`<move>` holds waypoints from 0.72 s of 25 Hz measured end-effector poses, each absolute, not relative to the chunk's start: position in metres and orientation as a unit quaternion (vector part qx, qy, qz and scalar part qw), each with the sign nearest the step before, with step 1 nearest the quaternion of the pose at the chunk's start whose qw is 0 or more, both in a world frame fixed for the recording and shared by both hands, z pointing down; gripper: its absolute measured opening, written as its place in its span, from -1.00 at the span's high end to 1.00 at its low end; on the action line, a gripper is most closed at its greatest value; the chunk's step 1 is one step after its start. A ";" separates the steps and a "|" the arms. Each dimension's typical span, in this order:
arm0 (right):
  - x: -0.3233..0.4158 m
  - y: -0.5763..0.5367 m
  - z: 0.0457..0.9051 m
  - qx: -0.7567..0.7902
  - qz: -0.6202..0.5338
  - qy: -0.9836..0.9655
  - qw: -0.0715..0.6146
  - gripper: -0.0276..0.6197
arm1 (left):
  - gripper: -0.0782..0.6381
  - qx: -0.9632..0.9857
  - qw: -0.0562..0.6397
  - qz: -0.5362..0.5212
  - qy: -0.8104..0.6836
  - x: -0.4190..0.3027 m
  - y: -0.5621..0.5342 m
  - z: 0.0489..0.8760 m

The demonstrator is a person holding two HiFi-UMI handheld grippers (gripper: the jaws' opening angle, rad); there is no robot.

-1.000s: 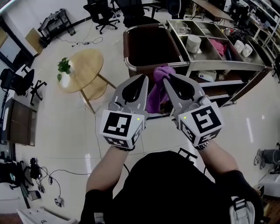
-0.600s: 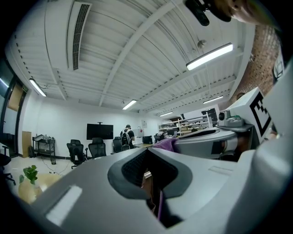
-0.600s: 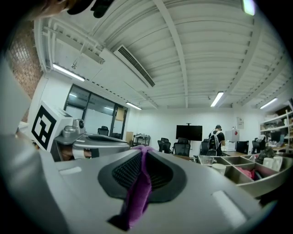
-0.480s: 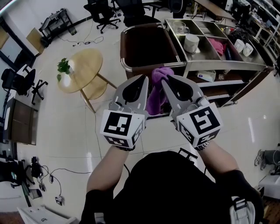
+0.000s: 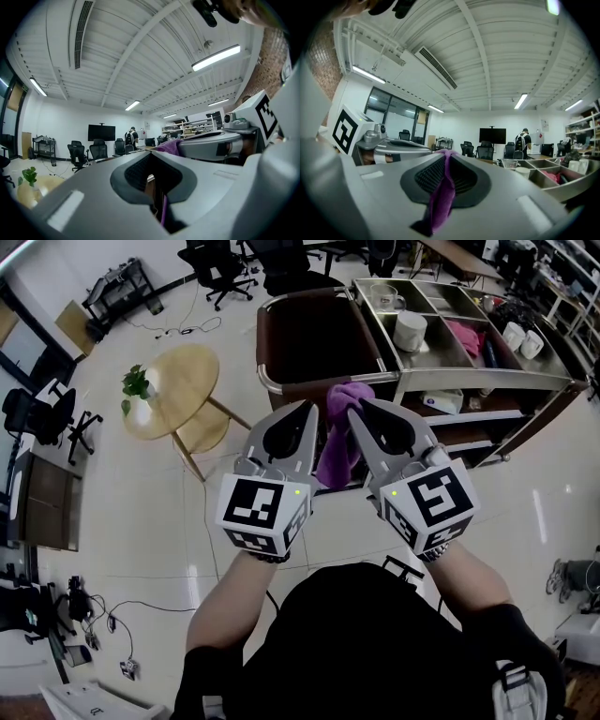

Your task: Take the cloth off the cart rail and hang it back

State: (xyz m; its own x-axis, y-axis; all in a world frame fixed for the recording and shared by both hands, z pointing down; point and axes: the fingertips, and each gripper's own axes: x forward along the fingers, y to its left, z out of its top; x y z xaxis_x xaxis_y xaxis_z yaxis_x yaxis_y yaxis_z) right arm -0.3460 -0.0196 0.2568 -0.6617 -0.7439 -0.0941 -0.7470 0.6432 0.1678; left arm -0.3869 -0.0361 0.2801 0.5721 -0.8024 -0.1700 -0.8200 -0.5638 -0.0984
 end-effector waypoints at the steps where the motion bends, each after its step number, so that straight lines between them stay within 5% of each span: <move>1: -0.348 -0.021 0.257 -0.412 0.096 0.906 0.008 0.80 | 0.82 -0.883 0.083 0.053 0.459 -0.389 -0.037 0.280; 18: -0.372 -0.014 0.246 -0.448 0.103 0.888 0.008 0.80 | 0.82 -0.899 0.080 0.053 0.427 -0.412 -0.029 0.277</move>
State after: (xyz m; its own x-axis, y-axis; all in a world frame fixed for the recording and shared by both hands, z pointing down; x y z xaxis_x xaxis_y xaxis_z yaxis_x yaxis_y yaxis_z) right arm -0.3718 -0.0139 0.2455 -0.5978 -0.7947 -0.1055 -0.7978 0.5768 0.1754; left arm -0.4118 -0.0289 0.2772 0.6303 -0.7587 -0.1646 -0.7758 -0.6232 -0.0987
